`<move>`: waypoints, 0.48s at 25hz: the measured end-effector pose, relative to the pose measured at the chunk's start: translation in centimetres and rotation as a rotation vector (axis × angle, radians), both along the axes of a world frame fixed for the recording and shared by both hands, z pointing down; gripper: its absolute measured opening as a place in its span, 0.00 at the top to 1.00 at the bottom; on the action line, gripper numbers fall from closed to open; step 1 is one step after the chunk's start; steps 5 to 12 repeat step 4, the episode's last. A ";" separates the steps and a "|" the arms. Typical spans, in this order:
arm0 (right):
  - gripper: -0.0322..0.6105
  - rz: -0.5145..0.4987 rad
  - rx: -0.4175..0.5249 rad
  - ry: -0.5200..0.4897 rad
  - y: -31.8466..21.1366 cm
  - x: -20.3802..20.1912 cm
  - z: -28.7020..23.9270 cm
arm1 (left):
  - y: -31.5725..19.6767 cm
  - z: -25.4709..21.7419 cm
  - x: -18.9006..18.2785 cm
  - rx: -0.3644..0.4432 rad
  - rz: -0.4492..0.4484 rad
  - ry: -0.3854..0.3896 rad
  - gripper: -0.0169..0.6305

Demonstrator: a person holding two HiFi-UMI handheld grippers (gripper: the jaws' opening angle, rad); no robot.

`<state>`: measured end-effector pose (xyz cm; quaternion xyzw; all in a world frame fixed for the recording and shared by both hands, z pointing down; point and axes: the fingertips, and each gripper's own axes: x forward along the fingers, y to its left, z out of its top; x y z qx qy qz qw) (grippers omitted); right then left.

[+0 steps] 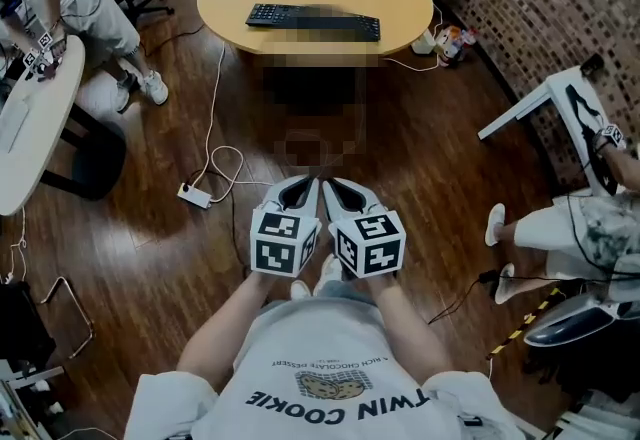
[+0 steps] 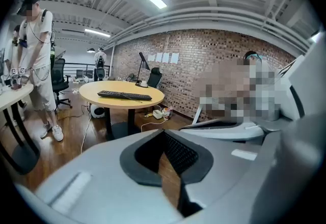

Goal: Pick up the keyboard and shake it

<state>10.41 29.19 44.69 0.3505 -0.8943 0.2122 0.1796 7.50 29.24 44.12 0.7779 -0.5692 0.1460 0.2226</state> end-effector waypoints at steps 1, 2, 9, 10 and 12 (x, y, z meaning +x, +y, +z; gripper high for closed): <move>0.93 0.003 0.001 0.000 0.2 -0.1 -0.1 | 0.2 -0.1 0.0 -0.001 0.003 -0.001 0.96; 0.93 0.006 0.002 0.000 0.3 -0.1 -0.3 | 0.4 -0.3 -0.1 -0.002 0.006 -0.001 0.96; 0.93 0.011 0.003 0.001 0.7 -0.3 -0.5 | 0.7 -0.5 -0.1 -0.002 0.013 -0.003 0.96; 0.93 0.011 0.003 0.001 0.7 -0.3 -0.5 | 0.7 -0.5 -0.1 -0.002 0.013 -0.003 0.96; 0.93 0.011 0.003 0.001 0.7 -0.3 -0.5 | 0.7 -0.5 -0.1 -0.002 0.013 -0.003 0.96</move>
